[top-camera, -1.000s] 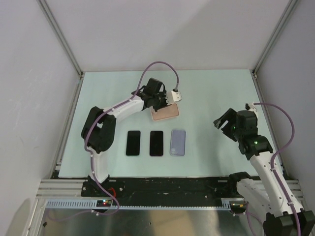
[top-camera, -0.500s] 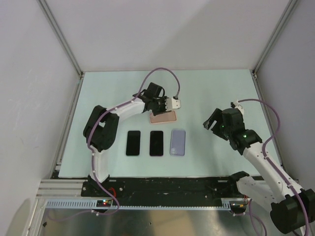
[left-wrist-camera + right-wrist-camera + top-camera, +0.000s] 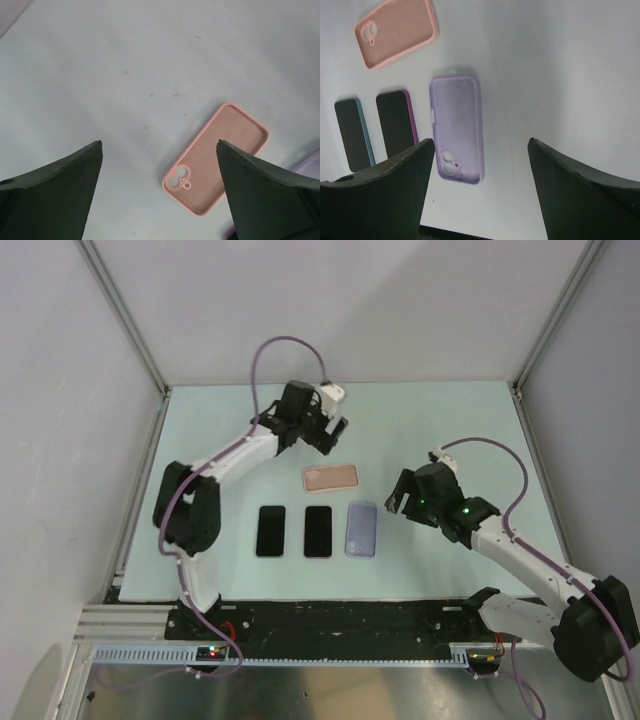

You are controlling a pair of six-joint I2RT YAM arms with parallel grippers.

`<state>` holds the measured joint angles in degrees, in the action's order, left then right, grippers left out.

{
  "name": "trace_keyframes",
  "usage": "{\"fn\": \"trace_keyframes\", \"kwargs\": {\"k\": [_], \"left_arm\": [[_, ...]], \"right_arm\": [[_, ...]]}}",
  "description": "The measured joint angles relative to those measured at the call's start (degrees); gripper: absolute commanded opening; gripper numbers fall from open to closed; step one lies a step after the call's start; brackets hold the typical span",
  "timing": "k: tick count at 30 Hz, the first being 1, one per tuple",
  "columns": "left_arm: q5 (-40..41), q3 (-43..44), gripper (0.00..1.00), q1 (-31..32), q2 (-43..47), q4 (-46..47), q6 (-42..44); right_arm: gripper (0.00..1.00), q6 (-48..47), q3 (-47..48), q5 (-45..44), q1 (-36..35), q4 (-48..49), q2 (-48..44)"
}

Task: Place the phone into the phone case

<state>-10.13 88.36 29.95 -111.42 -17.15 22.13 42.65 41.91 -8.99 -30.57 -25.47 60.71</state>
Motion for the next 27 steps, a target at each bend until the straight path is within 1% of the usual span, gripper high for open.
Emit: {"fn": "trace_keyframes", "kwargs": {"k": [1, 2, 4, 5, 7, 8, 12, 15, 18, 27], "left_arm": [[2.8, -0.3, 1.00, -0.5, 2.1, 0.4, -6.5], [4.5, -0.9, 1.00, -0.7, 3.8, 0.5, -10.6], [10.0, -5.3, 1.00, -1.0, 9.4, 2.1, -21.4], [13.4, -9.1, 1.00, -1.0, 13.1, 2.4, -27.3], [19.0, -15.6, 1.00, -0.2, 18.9, 2.0, -35.7], [22.8, -20.7, 1.00, 0.9, 22.2, 1.9, -41.5], [30.2, -31.6, 1.00, 5.1, 25.9, -0.3, -53.9], [34.0, -36.6, 1.00, 8.6, 26.0, -2.1, -61.0], [35.5, -38.0, 1.00, 11.3, 25.7, -3.2, -65.6], [34.7, -36.6, 1.00, 17.2, 20.1, -0.2, -67.6]], "right_arm": [[0.81, 0.0, 0.0, 0.0, -1.0, 0.6, 1.0], [0.81, 0.0, 0.0, 0.0, -1.9, 1.0, 1.8], [0.81, 0.1, 0.0, 0.0, -3.4, 1.6, 3.3], [0.81, 0.2, 0.0, 0.0, -3.7, 1.8, 3.7], [0.81, 0.2, 0.0, 0.0, -4.0, 1.9, 4.1], [0.81, 0.2, 0.0, -0.2, -4.0, 1.9, 4.1], [0.81, 0.2, 0.0, -0.7, -3.9, 2.0, 4.1], [0.81, 0.2, 0.0, -0.9, -3.8, 2.1, 4.1], [0.81, 0.2, 0.0, -1.1, -3.8, 2.2, 4.1], [0.81, 0.2, 0.0, -2.1, -3.2, 2.2, 2.9]]}}
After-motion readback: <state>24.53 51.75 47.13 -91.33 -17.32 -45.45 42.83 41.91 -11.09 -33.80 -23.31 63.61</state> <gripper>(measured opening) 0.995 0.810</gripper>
